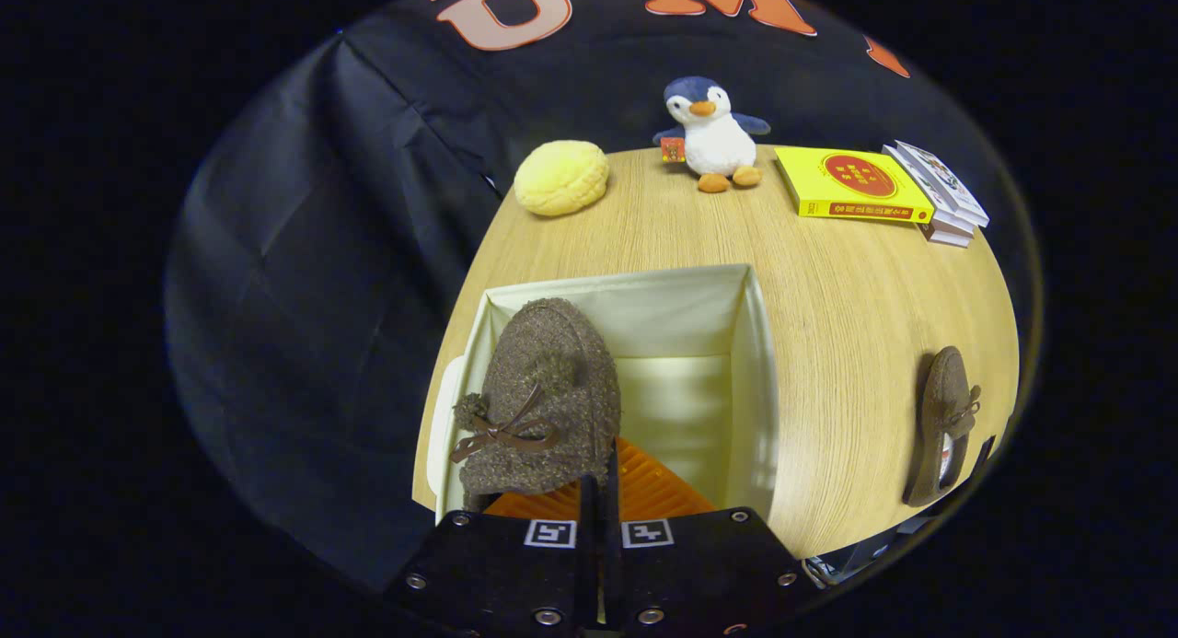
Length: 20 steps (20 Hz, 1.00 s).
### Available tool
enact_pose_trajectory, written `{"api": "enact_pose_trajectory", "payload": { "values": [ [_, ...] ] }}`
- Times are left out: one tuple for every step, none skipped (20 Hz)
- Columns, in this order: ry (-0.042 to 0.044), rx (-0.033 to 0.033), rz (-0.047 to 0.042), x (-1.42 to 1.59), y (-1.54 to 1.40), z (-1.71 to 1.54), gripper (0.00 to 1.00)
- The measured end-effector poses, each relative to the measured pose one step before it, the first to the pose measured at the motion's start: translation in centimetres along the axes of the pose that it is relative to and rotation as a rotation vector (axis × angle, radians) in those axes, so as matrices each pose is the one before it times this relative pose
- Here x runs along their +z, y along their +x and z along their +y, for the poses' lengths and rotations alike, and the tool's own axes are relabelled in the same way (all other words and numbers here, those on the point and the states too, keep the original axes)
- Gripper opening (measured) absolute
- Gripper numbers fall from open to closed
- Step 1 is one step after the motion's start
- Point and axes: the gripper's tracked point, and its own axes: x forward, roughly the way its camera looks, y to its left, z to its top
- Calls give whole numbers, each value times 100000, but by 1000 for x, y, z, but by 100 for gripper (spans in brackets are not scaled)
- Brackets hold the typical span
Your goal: Open the storage box then place both shoes into the box .Put the left shoe in first, then the right shoe, with the right side of both shoes facing outward in a uniform manner.
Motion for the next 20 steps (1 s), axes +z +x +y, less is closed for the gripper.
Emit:
{"api": "enact_pose_trajectory", "payload": {
  "values": [
    [837, -1609, 2361, -358, 905, 26, 4],
    [1298, -1692, 2203, -321, 777, 2, 4],
    [778, -1470, 2138, -350, 776, 239, 4],
    [459, -667, 2063, -198, 791, 282, 5],
    [-86, 1064, 2198, -430, 841, 470, 6],
    [-1064, 1927, 3633, -642, 588, 572, 12],
    [-156, 1935, 3318, -817, 462, 485, 15],
    [23, 1059, 3115, -881, 390, 237, 19],
    [-977, -1252, 2129, -732, 13, -311, 20],
    [-1303, 158, -1131, 109, 135, -65, 21],
    [-986, 676, -601, 21, -183, -50, 23],
    [115, 2453, -4, 5, -315, 216, 26],
    [750, 3750, -496, 17, -759, 389, 27],
    [303, 3861, -987, 181, -851, 383, 31],
    [-279, 2770, -1103, 75, -1120, 30, 33],
    [-1187, 2311, -1617, 253, -1155, -112, 36],
    [-1366, 3387, -2785, 387, -1293, 20, 38],
    [-1483, 3655, -3957, 541, -1354, 77, 45],
    [-1286, 3057, -4271, 710, -1409, -220, 49],
    [-1397, 1793, -4053, 580, -1436, -428, 56]
  ]
}}
